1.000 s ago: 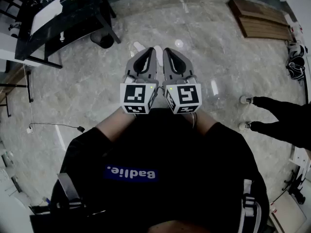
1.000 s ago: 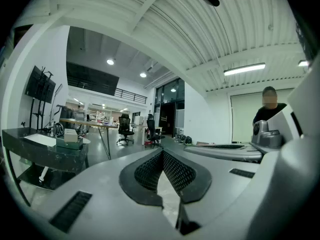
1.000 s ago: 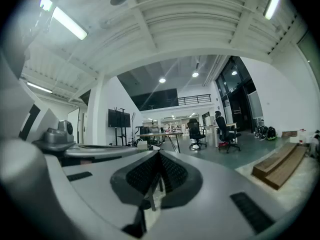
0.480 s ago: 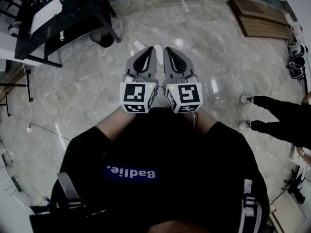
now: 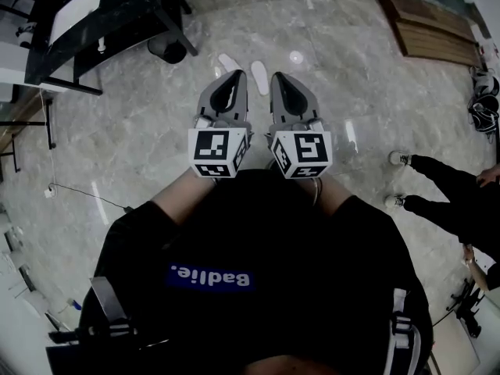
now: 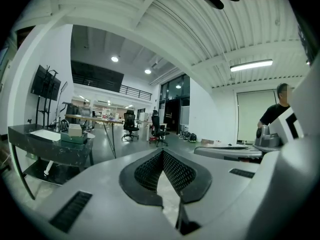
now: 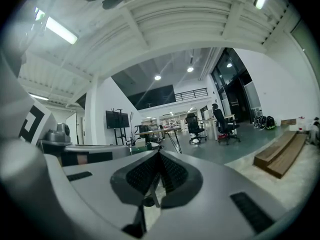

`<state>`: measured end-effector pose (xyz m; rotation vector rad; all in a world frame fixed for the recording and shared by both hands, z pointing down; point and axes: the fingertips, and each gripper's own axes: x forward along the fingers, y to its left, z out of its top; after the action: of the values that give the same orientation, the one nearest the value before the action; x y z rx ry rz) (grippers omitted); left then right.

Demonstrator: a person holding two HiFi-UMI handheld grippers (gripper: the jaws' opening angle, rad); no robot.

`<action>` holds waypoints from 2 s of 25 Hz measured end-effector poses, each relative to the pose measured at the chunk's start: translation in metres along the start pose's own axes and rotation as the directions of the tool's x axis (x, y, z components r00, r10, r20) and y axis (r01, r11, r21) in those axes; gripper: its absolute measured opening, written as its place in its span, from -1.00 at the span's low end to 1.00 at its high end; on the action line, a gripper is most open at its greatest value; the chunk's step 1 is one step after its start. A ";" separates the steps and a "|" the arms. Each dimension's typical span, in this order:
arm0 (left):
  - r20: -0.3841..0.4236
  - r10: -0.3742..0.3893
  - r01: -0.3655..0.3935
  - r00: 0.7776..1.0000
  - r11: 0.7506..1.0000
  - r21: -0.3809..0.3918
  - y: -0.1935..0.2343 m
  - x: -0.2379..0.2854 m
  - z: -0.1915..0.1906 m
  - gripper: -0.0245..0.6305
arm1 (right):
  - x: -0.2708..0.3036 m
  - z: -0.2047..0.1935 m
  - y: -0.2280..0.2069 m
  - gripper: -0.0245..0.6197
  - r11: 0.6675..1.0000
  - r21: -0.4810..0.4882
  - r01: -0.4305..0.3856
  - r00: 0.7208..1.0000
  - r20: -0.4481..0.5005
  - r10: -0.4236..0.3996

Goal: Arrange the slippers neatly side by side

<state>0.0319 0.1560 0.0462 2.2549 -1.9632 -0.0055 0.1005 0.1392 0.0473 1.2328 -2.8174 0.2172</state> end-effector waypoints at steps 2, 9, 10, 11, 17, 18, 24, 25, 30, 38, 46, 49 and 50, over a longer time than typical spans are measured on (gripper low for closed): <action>-0.001 0.019 -0.019 1.000 1.000 0.005 -0.008 0.006 -0.001 -0.96 | -0.001 -0.002 -0.008 -0.93 1.000 0.001 -0.021 1.000 0.000 0.021; -0.013 0.079 -0.079 0.997 0.997 -0.005 -0.019 0.032 -0.014 -0.96 | 0.006 -0.017 -0.038 -0.93 0.997 0.011 -0.082 0.996 -0.029 0.082; -0.016 0.082 -0.082 0.997 0.997 -0.005 -0.018 0.035 -0.016 -0.96 | 0.010 -0.021 -0.041 -0.93 0.996 0.014 -0.084 0.996 -0.036 0.084; -0.018 0.084 -0.084 0.996 0.996 -0.005 -0.016 0.039 -0.018 -0.96 | 0.014 -0.023 -0.043 -0.93 0.996 0.015 -0.084 0.995 -0.043 0.085; -0.014 0.074 -0.074 0.997 0.997 -0.028 0.029 0.060 -0.020 -0.96 | 0.063 -0.030 -0.027 -0.93 0.996 -0.015 -0.089 0.994 -0.072 0.088; -0.013 0.068 -0.068 0.998 0.997 -0.032 0.041 0.064 -0.020 -0.96 | 0.075 -0.030 -0.021 -0.93 0.996 -0.022 -0.087 0.993 -0.078 0.085; -0.020 0.028 -0.029 0.999 0.998 -0.054 0.137 0.095 -0.018 -0.96 | 0.163 -0.037 0.017 -0.91 0.997 -0.050 -0.061 0.990 -0.130 0.054; -0.021 0.020 -0.021 1.000 0.998 -0.054 0.154 0.100 -0.017 -0.96 | 0.178 -0.039 0.023 -0.85 0.997 -0.049 -0.055 0.989 -0.140 0.047; -0.053 -0.018 0.014 0.998 0.998 -0.061 0.223 0.121 -0.022 -0.96 | 0.238 -0.046 0.046 -0.84 0.999 -0.049 -0.002 0.983 -0.181 -0.007; -0.151 -0.037 0.027 0.988 0.998 -0.065 0.268 0.160 -0.068 -0.96 | 0.282 -0.074 0.039 -0.84 0.999 -0.025 0.045 0.971 -0.235 -0.050; -0.246 -0.025 0.016 0.969 0.999 -0.039 0.257 0.209 -0.130 -0.96 | 0.301 -0.120 -0.008 -0.84 0.999 0.030 0.044 0.963 -0.267 -0.034; -0.281 -0.010 0.003 0.960 1.000 -0.025 0.258 0.228 -0.167 -0.96 | 0.306 -0.151 -0.023 -0.85 0.998 0.049 0.032 0.958 -0.288 -0.016; -0.293 -0.001 -0.004 0.956 1.000 -0.015 0.260 0.234 -0.182 -0.96 | 0.308 -0.162 -0.028 -0.85 0.998 0.058 0.029 0.955 -0.296 -0.011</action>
<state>-0.1718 -0.0882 0.2786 2.1019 -1.8016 0.2953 -0.0883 -0.0780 0.2445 1.1310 -2.5572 0.4503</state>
